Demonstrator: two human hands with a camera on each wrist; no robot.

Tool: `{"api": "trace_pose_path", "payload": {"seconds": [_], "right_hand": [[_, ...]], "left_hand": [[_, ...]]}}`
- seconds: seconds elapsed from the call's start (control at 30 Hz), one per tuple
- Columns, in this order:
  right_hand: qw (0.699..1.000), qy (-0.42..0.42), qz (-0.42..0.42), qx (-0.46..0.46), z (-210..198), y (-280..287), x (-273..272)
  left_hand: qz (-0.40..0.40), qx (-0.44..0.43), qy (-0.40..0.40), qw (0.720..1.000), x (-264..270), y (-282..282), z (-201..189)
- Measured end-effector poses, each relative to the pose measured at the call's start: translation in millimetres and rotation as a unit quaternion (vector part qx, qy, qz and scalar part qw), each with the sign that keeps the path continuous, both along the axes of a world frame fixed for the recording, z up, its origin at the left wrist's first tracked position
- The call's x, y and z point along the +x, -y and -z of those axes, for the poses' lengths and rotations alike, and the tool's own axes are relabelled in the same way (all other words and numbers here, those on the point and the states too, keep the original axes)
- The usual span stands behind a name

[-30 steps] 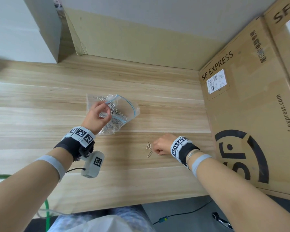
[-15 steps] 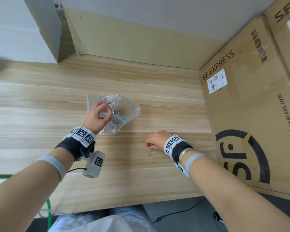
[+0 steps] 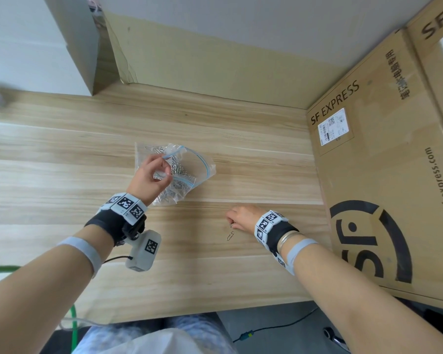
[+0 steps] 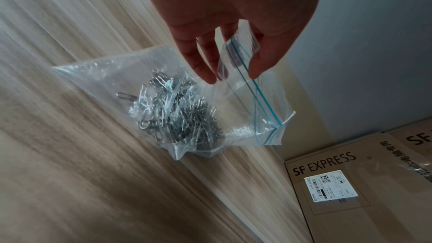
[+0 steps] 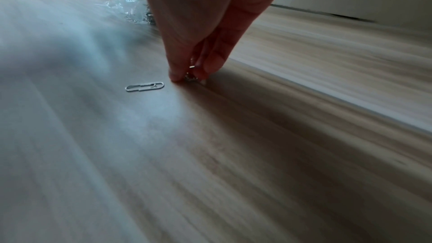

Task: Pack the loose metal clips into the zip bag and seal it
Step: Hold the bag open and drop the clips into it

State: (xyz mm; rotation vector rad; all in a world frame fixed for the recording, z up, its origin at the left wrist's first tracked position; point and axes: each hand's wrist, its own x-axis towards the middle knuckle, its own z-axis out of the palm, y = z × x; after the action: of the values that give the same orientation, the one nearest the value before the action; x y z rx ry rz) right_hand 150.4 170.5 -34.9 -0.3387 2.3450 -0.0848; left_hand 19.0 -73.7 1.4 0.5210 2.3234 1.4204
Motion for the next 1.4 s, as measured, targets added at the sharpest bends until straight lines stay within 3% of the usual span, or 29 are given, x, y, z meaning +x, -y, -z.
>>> {"api": "trace_pose_path", "payload": {"seconds": [0.43,0.6,0.97,1.23,1.4], "right_hand": [[0.999,0.046,0.007,-0.006,-6.2,7.4,2.4],[0.995,0.086,-0.053,-0.006,-11.9,17.7,2.6],[0.992,0.078,-0.094,0.033,-4.2,27.2,6.9],[0.992,0.093,-0.061,0.059,0.1,35.6,8.6],[0.998,0.053,0.035,-0.010,-17.4,35.9,1.0]], "left_hand": [[-0.001,0.007,-0.007,1.000,1.2,0.0,3.9],[-0.003,0.016,0.000,1.000,0.8,-0.1,4.2],[-0.016,0.027,-0.017,0.999,-1.2,3.5,12.6],[-0.013,0.027,-0.016,0.999,-0.3,5.2,9.9],[-0.017,0.028,-0.012,0.999,0.7,6.1,7.9]]}}
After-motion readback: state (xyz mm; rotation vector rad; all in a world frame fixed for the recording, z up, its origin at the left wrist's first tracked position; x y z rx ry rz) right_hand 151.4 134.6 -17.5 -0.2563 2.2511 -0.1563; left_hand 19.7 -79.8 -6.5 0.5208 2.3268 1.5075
